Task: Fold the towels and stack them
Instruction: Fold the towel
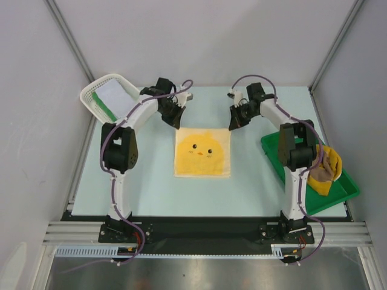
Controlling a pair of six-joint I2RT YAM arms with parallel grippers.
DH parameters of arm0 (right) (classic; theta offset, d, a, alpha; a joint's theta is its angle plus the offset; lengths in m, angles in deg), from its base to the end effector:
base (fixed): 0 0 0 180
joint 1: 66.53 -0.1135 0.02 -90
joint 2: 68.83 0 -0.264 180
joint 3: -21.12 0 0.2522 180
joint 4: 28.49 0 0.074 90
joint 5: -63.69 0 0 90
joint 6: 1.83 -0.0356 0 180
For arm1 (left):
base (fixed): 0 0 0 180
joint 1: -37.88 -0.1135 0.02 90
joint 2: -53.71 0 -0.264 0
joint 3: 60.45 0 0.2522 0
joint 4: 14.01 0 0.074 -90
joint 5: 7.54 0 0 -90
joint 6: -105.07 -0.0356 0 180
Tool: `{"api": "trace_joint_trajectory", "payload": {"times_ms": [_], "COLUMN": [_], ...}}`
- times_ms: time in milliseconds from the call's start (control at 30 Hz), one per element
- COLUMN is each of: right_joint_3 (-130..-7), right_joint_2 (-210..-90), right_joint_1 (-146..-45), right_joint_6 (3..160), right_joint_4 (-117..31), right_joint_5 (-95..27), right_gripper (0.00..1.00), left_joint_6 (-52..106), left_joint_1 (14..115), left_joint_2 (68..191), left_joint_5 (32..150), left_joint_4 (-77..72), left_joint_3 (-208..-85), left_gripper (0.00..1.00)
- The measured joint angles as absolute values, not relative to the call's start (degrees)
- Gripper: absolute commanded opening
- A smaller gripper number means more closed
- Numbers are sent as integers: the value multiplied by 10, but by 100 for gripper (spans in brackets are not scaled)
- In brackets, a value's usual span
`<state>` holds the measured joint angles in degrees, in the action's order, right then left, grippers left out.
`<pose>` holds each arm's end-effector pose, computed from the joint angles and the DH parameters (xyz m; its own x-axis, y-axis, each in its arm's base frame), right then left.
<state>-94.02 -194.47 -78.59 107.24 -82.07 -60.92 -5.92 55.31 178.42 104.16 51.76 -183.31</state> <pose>0.4524 0.1173 0.1892 -0.6958 -0.4236 -0.5800 -0.6794 0.6503 0.3400 0.4380 -0.1513 0.2234 -0.6759 0.5610 -0.4780 0.7013 0.6891 -0.1828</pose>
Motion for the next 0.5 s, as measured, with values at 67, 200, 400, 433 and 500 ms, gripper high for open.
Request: {"api": "trace_joint_trajectory", "payload": {"times_ms": [67,200,400,433,500], "right_joint_3": [-940,-936,-906,-897,-867], "right_joint_2": [-1904,-1795,-1653,-1638,-1603], "right_joint_1": [-786,-786,-786,-786,-788], "right_joint_6": [1064,1046,1023,1021,1016], "right_joint_4": [-805,-764,-717,-713,-711], "right_joint_5": [-592,-565,-550,-548,-540], "right_gripper": [0,0,0,0,0], "left_joint_6": [-59,-59,-57,-56,-55], "left_joint_1": [554,559,574,580,592], "left_joint_2": [1761,1700,1609,1596,1565], "left_joint_5": [1033,1019,1010,1008,1004], "left_joint_4": [516,515,509,509,507], "left_joint_3": [-1847,-1866,-1872,-1869,-1850], "left_gripper": [0,0,0,1,0]}}
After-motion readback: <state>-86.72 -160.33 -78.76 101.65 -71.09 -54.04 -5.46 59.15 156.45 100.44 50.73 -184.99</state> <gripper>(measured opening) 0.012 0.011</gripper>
